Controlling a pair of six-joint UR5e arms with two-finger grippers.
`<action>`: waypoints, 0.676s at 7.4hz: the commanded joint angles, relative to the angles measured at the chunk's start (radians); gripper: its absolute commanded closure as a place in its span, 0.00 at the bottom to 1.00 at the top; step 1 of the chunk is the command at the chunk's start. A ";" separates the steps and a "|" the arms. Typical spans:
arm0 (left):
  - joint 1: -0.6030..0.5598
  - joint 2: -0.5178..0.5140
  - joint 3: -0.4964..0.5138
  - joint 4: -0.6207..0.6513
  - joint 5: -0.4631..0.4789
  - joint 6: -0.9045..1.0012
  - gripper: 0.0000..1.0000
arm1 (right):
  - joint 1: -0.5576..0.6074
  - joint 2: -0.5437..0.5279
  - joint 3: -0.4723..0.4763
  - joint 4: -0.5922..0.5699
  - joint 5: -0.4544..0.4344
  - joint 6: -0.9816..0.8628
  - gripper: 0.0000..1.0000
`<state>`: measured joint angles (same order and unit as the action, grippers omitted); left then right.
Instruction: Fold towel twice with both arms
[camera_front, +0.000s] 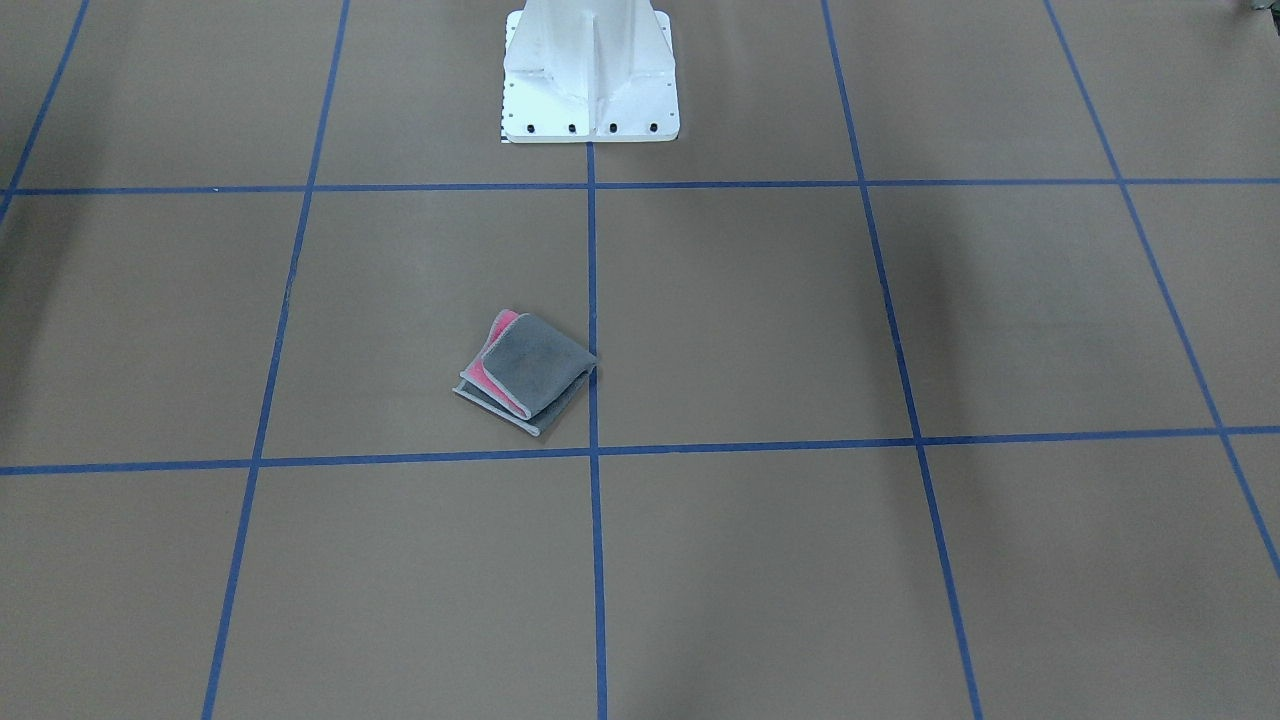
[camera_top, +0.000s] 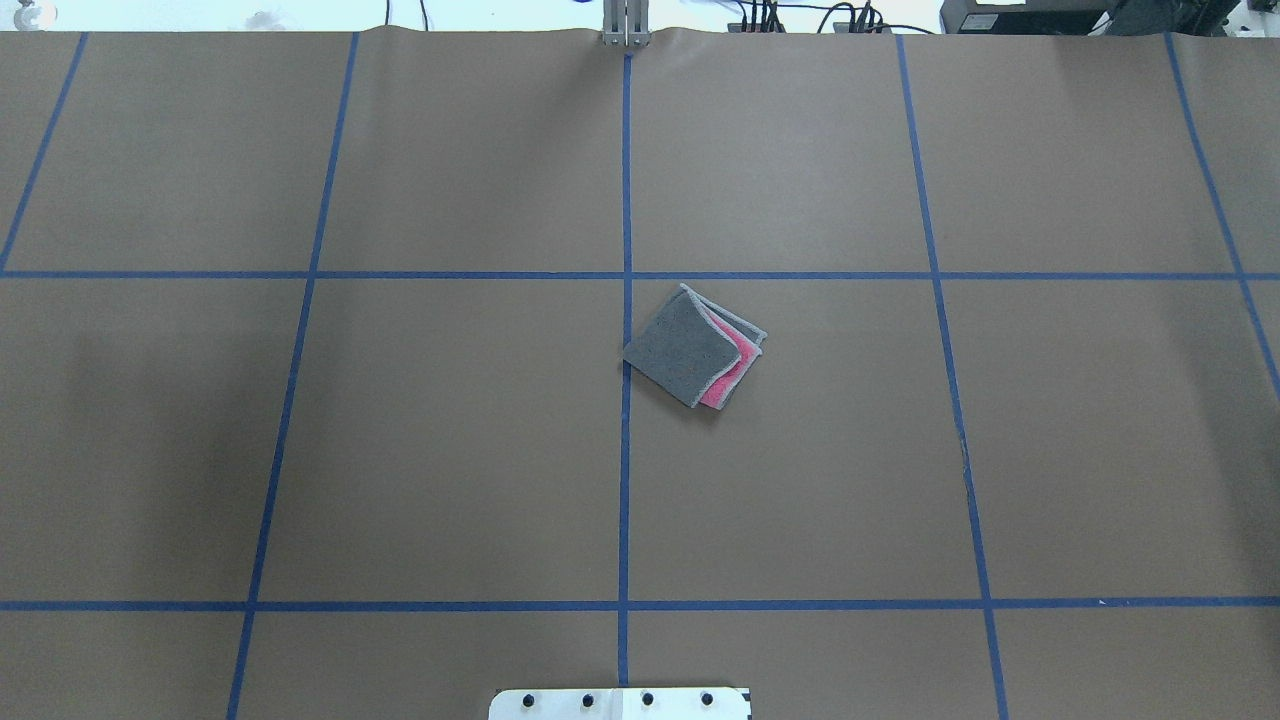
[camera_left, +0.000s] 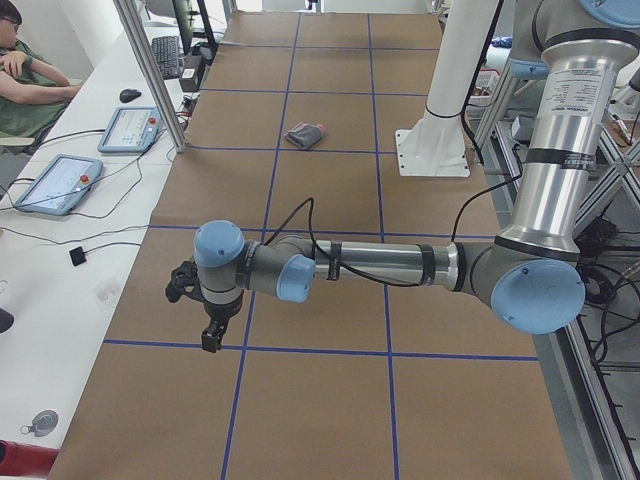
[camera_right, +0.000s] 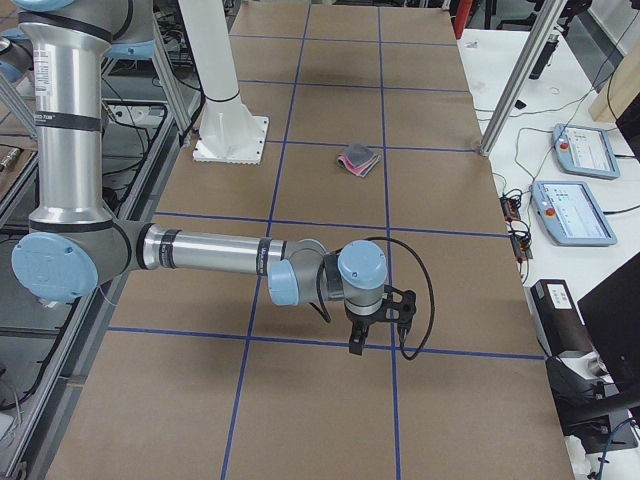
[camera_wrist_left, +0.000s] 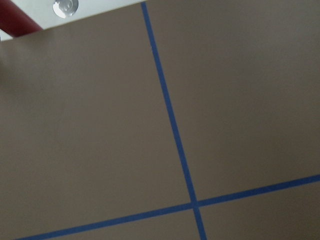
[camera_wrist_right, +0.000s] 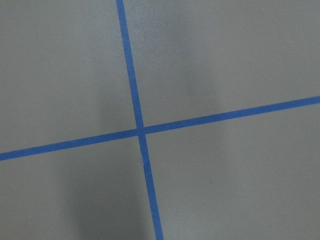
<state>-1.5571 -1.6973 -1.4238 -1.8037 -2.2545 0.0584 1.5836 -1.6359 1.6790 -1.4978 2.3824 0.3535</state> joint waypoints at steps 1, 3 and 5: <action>-0.001 0.051 -0.039 -0.036 -0.006 -0.014 0.01 | 0.033 -0.072 0.180 -0.214 0.003 -0.083 0.00; 0.003 0.158 -0.246 0.047 -0.081 -0.104 0.01 | 0.058 -0.102 0.171 -0.219 0.001 -0.218 0.00; 0.003 0.227 -0.401 0.199 -0.083 -0.104 0.01 | 0.062 -0.105 0.171 -0.216 0.001 -0.219 0.00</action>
<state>-1.5544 -1.5178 -1.7303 -1.6814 -2.3315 -0.0371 1.6421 -1.7366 1.8497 -1.7133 2.3846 0.1430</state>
